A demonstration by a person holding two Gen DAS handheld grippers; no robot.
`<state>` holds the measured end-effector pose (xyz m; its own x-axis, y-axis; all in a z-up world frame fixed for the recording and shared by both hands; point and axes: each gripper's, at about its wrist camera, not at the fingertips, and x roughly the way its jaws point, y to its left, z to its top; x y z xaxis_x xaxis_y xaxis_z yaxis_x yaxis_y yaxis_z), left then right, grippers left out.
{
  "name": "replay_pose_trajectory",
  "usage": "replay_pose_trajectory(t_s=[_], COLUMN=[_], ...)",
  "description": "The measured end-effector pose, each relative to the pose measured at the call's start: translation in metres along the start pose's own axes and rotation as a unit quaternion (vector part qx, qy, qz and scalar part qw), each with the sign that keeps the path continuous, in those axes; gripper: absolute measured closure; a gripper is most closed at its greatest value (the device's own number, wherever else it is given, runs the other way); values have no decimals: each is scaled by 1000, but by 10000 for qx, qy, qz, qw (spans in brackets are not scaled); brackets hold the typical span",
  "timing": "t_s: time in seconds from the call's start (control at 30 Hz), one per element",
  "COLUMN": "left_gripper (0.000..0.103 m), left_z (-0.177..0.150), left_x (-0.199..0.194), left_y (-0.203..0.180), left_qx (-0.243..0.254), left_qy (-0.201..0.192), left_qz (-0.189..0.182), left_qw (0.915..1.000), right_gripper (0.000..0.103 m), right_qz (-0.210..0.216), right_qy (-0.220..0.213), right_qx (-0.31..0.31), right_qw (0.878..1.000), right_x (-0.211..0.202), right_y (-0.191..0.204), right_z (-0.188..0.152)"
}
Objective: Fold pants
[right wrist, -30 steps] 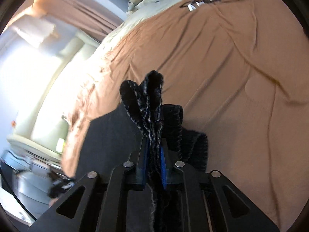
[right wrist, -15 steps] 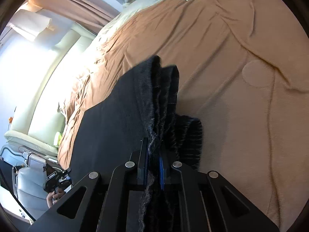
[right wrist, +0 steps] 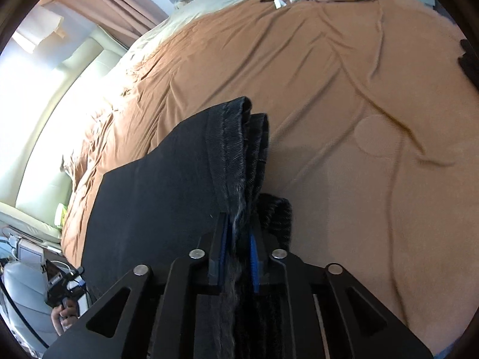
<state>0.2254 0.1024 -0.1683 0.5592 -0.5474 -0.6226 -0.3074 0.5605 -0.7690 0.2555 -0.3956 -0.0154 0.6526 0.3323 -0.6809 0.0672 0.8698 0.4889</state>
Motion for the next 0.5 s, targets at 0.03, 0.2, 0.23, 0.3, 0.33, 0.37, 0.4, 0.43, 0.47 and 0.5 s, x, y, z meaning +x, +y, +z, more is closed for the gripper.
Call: replay_pose_trajectory(t_s=[0.03,0.2,0.23,0.3,0.33,0.37,0.4,0.43,0.47,0.5], left_gripper=[55,52,52,52,51,51,51,51,52,52], left_z=[0,-1,-1,1,1,2,3,5,8,10], left_x=[1,8,8,9,8,10,11,13,17,18], left_y=[-2,-5,-4,-2,-1,1,3,4,6,7], left_qx=[-1,-47,-71,-146,-178,-247,-281,-309,-372,-419], left_qy=[1,24,21,21,19,14,5,6,29,26], left_qz=[-33,-215,-257,-387,-443,-541,-600,-662,-720,-760], left_qw=[10000,9998,9996,9991,9989,9982,9978,9973,9967,9962], right_gripper=[74,55,55,55,55,55,55,55,55,55], right_qz=[4,56,55,-14,-46,-67,-109,-151,-195,-223], right_qy=[-64,-311,-353,-456,-496,-525,-573,-604,-632,-651], right_qx=[11,75,68,0,-69,-134,-228,-296,-378,-446], right_qw=[10000,9995,9993,9990,9987,9985,9980,9976,9971,9966], right_x=[-8,-39,-43,-49,-52,-54,-56,-56,-57,-57], right_y=[0,-1,0,5,8,12,19,25,31,36], right_z=[-3,-29,-33,-45,-50,-55,-60,-64,-69,-73])
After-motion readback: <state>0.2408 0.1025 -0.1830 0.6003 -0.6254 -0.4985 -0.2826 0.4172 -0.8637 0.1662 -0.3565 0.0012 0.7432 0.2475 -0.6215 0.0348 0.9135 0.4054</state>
